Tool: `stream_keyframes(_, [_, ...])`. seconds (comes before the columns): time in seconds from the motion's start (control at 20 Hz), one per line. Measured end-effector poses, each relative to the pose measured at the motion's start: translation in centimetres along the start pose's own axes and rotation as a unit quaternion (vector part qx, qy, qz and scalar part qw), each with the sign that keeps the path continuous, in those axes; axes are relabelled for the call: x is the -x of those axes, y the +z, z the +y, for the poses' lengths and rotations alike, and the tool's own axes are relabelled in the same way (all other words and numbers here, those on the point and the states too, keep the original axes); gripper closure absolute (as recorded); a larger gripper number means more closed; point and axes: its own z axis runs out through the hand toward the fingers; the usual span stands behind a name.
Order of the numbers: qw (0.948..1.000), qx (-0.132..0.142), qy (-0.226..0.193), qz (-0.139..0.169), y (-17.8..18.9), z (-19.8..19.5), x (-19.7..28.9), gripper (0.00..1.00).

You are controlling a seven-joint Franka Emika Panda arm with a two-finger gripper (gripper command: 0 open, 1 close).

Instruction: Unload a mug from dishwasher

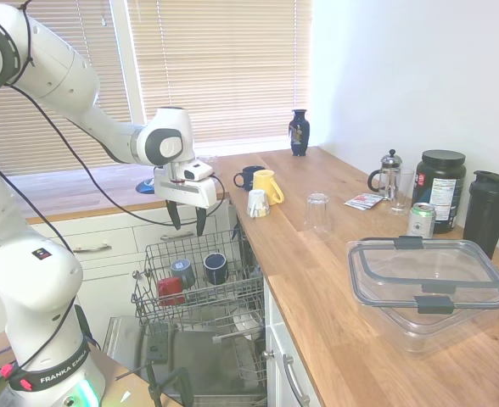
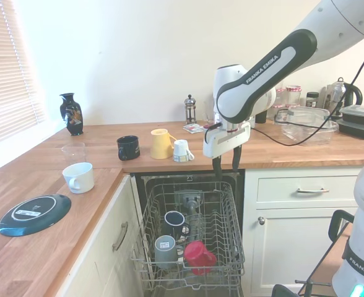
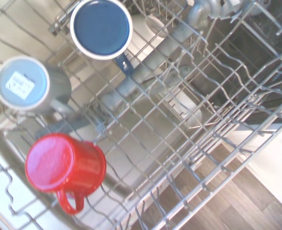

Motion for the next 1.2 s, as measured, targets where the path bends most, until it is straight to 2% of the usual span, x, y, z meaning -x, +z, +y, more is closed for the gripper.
stream_keyframes(0.25, [0.9983,0.028,-0.052,0.0,2.4,-1.9,2.6,0.0])
stream_keyframes(0.4, [0.9968,0.042,-0.068,0.006,3.8,-3.2,3.8,0.0])
stream_keyframes(0.65, [0.993,0.066,-0.097,-0.007,6.5,-5.5,6.0,0.0])
stream_keyframes(0.9, [0.9894,0.086,-0.116,-0.014,9.4,-8.4,7.6,0.0])
stream_keyframes(1.2, [0.9868,0.098,-0.127,-0.024,12.8,-9.0,7.8,0.0])
